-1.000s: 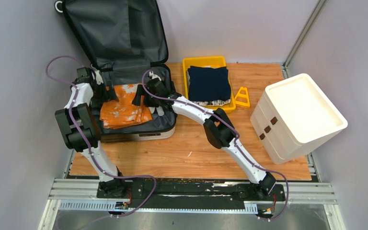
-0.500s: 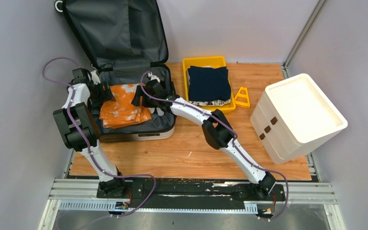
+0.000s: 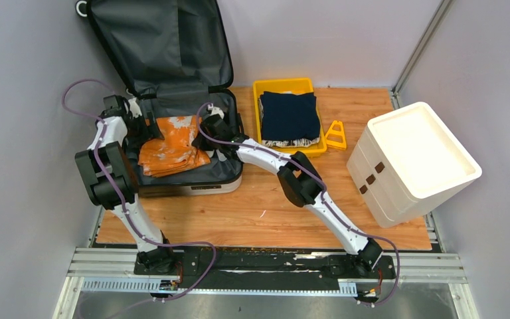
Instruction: Open, take out, and arrange the luggage
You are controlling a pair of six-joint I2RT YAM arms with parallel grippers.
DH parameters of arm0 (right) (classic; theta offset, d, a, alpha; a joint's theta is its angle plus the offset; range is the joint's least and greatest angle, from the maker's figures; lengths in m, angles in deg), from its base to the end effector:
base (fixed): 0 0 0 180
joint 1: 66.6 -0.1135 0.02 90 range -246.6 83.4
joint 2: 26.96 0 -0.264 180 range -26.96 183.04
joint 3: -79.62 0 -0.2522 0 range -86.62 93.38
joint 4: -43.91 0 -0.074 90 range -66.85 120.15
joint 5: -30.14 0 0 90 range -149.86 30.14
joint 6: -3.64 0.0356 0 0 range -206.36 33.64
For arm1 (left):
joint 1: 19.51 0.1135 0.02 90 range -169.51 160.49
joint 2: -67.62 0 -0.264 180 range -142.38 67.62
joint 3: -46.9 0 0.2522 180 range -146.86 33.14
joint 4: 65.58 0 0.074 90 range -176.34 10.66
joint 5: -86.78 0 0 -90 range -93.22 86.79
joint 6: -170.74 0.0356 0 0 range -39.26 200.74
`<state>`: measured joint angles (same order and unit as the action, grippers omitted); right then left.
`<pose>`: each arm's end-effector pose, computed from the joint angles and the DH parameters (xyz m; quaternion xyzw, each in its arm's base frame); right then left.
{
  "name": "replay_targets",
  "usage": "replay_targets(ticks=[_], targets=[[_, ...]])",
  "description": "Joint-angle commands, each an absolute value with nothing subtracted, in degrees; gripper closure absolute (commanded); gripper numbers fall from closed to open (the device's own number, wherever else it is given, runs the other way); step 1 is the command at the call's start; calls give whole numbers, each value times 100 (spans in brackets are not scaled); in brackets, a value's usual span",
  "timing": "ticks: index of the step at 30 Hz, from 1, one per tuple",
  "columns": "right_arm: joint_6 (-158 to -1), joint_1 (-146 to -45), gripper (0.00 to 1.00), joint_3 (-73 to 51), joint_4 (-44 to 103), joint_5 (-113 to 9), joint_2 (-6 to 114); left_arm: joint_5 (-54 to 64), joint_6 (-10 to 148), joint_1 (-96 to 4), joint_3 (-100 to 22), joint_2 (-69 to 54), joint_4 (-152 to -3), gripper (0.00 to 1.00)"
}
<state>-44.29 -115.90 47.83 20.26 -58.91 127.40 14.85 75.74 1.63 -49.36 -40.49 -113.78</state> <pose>0.3933 0.4582 0.1463 -0.0587 0.8631 0.3638 0.3452 0.3796 0.1349 0.2192 -0.1762 0.9385 -0.1144 0.2740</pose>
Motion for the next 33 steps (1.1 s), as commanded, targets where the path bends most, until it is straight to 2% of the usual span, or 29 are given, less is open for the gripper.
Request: replay_targets(ticks=[1,11,17,21,26,30,33], targets=[[-4797,-11550,100,4201,2630,-6270,12432,656,7554,290,-5060,-3855,-11356,7],[-4930,-11503,100,3793,3173,-6084,12185,-21,7639,292,-4935,-3771,-11249,2],[-5018,-11509,100,3658,3312,-5882,12123,-271,7697,280,-4799,-3615,-10997,7],[-4982,-11503,100,3448,3471,-5756,12067,-303,7677,261,-4872,-3816,-11001,14],[-5048,-11498,100,3377,3521,-5731,12033,-1035,7821,35,-4769,-4067,-10991,10],[-5153,-11499,100,3379,3578,-5668,12013,-1140,7750,-55,-4668,-4247,-10973,10],[-5280,-11498,100,3370,3667,-5614,11984,-939,7586,-53,-4573,-4344,-10873,15]])
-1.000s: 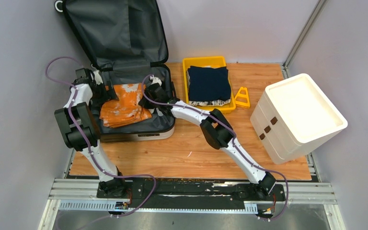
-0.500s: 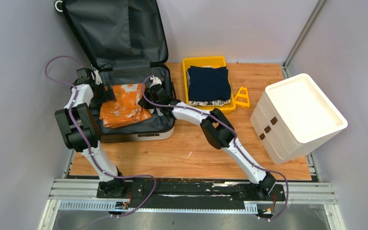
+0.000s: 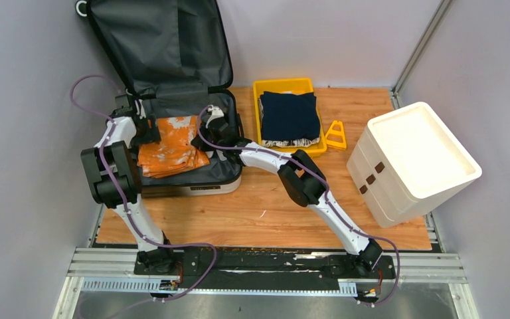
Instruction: Open, take out, and arrange the luggage
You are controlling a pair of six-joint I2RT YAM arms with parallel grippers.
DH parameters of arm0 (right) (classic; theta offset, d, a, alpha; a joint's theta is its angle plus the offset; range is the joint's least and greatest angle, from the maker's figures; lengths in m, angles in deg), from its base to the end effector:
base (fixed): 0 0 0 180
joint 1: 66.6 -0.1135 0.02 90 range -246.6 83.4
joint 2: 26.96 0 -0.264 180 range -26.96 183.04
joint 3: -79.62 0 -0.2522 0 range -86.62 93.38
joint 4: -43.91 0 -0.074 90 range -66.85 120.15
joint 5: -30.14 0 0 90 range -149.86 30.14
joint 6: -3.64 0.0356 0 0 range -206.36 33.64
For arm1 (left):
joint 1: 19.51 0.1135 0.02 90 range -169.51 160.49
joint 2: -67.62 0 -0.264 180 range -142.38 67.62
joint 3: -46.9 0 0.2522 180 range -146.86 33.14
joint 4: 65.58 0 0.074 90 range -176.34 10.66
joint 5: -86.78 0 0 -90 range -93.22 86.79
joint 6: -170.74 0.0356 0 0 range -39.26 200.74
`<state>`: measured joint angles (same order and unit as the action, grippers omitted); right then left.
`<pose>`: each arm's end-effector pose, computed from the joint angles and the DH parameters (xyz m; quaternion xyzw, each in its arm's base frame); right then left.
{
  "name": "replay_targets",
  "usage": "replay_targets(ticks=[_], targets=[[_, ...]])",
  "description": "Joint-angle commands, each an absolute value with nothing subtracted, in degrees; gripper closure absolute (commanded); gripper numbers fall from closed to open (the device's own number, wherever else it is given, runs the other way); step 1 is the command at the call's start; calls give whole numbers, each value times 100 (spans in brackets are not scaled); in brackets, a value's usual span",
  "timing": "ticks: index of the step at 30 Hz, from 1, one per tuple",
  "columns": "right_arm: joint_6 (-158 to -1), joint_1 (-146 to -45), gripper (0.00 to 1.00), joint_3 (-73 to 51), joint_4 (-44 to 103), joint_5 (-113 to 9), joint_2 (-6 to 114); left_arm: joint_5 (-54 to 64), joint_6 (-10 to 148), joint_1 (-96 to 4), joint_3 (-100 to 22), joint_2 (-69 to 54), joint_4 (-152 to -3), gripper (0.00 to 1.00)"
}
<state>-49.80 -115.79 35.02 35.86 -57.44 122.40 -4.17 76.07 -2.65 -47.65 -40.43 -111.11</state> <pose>0.3867 0.4502 0.1461 -0.1029 0.8226 0.3932 0.3977 0.3859 0.1176 0.2117 -0.1822 0.9463 0.0363 0.2646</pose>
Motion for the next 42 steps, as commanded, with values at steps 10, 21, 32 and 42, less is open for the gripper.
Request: replay_targets(ticks=[10,21,32,42], targets=[[-6091,-11519,100,3561,4017,-5215,11621,-241,7382,-213,-4841,-4215,-11214,95],[-7141,-11583,100,3504,4021,-5533,10961,-302,7175,-310,-4954,-3137,-11419,100],[-7679,-11591,100,3122,4161,-5636,10466,-297,7152,-488,-4732,-2649,-11303,100],[-7922,-11612,100,2611,4343,-5562,9764,-492,7052,-642,-4738,-1765,-11348,100]])
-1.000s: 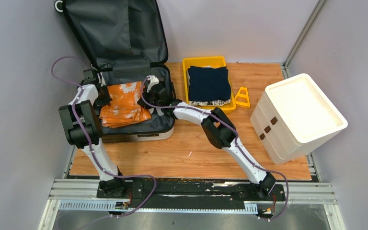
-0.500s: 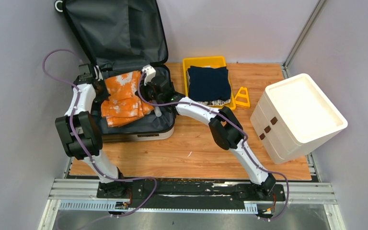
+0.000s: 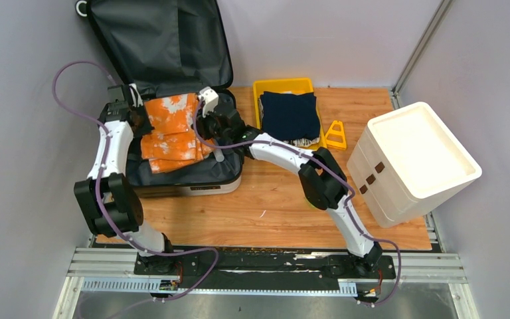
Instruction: Open, take out, and arrange the luggage
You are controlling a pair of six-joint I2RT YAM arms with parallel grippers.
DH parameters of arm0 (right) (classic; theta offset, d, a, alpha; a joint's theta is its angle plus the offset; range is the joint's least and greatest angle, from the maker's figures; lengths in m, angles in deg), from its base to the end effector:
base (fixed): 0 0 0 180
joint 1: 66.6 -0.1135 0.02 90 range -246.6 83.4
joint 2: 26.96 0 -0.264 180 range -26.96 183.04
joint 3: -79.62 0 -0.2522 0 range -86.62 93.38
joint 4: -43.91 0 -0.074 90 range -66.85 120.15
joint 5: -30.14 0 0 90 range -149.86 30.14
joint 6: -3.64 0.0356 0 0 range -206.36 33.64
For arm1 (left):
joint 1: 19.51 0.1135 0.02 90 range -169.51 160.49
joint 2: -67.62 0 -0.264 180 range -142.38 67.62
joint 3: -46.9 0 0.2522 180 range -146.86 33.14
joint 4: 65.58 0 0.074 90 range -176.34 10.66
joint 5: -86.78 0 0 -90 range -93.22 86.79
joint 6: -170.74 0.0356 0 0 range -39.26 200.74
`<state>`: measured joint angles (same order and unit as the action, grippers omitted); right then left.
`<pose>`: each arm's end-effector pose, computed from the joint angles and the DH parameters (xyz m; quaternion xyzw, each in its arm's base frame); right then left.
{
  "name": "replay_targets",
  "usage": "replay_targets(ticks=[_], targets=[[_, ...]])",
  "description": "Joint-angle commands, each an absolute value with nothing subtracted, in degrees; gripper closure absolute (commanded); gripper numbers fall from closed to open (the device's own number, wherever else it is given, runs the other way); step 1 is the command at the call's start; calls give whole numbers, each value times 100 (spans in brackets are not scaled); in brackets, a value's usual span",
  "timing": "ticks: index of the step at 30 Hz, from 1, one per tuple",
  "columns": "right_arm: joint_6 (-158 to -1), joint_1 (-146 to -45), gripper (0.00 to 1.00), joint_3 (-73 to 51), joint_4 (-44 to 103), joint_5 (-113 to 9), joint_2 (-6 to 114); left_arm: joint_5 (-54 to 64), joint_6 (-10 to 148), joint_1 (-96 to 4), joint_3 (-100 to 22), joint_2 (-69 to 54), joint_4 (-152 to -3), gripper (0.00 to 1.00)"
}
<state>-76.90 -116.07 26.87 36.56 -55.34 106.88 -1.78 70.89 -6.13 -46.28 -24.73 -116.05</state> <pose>0.3616 0.4272 0.2486 -0.2921 0.7313 0.3299 0.5207 0.3446 0.0810 0.2974 -0.1847 0.9202 -0.0012 0.3451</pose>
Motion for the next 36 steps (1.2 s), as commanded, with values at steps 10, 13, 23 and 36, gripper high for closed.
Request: replay_targets(ticks=[10,13,23,36], targets=[[-8062,-11619,100,1980,4268,-5417,8731,37,6883,-837,-4996,-1111,-11419,100],[-8253,-11602,100,2016,3841,-5454,8472,232,6788,-1019,-5228,-1032,-11504,100],[-8372,-10906,100,632,3538,-5261,7053,-74,6171,-2481,-5648,-1171,-11090,100],[-8600,-8858,100,-1272,3691,-4717,5843,-611,5523,-4246,-6679,-3293,-10036,100]])
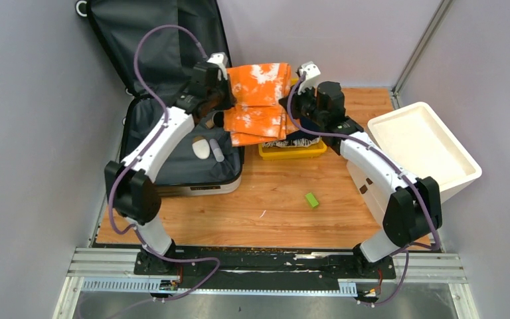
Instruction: Open, take out, and arrange the luggage
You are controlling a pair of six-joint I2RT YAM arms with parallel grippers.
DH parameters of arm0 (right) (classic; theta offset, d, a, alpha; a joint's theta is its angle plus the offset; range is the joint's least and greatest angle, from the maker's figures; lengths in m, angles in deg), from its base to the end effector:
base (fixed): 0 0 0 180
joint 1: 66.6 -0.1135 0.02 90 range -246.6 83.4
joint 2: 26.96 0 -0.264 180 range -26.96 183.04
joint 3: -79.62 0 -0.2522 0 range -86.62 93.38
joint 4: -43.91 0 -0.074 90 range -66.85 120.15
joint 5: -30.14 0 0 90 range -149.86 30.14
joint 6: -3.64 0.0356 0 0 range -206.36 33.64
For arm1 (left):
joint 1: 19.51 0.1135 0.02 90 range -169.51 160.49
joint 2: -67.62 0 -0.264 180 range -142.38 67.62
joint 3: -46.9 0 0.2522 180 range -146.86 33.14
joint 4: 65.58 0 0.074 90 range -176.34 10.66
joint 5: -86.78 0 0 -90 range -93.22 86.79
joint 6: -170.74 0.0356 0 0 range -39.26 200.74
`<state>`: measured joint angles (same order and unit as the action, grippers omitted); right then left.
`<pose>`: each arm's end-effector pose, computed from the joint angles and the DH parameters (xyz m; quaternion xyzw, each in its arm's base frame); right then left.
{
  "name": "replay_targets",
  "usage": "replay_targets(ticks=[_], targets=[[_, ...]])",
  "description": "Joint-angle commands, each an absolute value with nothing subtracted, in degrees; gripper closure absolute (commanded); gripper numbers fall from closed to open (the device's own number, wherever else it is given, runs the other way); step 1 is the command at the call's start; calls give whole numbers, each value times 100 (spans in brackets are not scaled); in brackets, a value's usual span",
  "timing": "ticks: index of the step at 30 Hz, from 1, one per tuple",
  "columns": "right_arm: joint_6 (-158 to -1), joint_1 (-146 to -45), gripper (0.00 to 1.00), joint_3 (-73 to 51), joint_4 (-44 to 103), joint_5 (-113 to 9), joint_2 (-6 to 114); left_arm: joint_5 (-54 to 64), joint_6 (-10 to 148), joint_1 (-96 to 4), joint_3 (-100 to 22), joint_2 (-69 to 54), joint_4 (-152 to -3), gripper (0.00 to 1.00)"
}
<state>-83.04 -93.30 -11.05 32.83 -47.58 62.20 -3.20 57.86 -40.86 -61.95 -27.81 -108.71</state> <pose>0.3317 0.1753 0.3576 -0.2220 0.7370 0.2436 0.5901 0.3590 -0.1404 0.3805 -0.0115 0.8647 -0.1892 0.4652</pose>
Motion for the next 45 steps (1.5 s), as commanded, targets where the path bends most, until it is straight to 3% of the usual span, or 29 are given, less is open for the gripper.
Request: replay_targets(ticks=[1,7,25,29,35,37,39,42,45], targets=[[-8753,-8709,100,-1305,3661,-4742,5843,-585,5408,-4325,-6820,-3567,-9873,100],[-9348,-8079,100,-1329,3323,-4978,6178,-244,5276,-4618,-8030,-4972,-9993,100],[-9567,-7683,100,-476,3169,-5077,7906,-507,5750,-4685,-8408,-6431,-9098,99],[-9606,-7681,99,-367,3157,-5579,8175,-447,5981,-4685,-8592,-6648,-9118,87],[-9564,-7700,62,-110,2758,-6233,8246,107,6536,-4685,-9618,-6898,-10240,54],[-9507,-7710,56,-97,2717,-6207,8112,491,6570,-4685,-9582,-6698,-10237,44],[-9392,-7755,52,-48,2619,-6248,7961,862,6471,-4684,-9428,-6432,-10052,34],[-9178,-7822,49,-56,2457,-6187,7678,1018,6436,-4685,-9350,-6008,-10105,29],[-8715,-7854,55,-125,2310,-5704,7342,928,6500,-4685,-9193,-5612,-10296,14]])
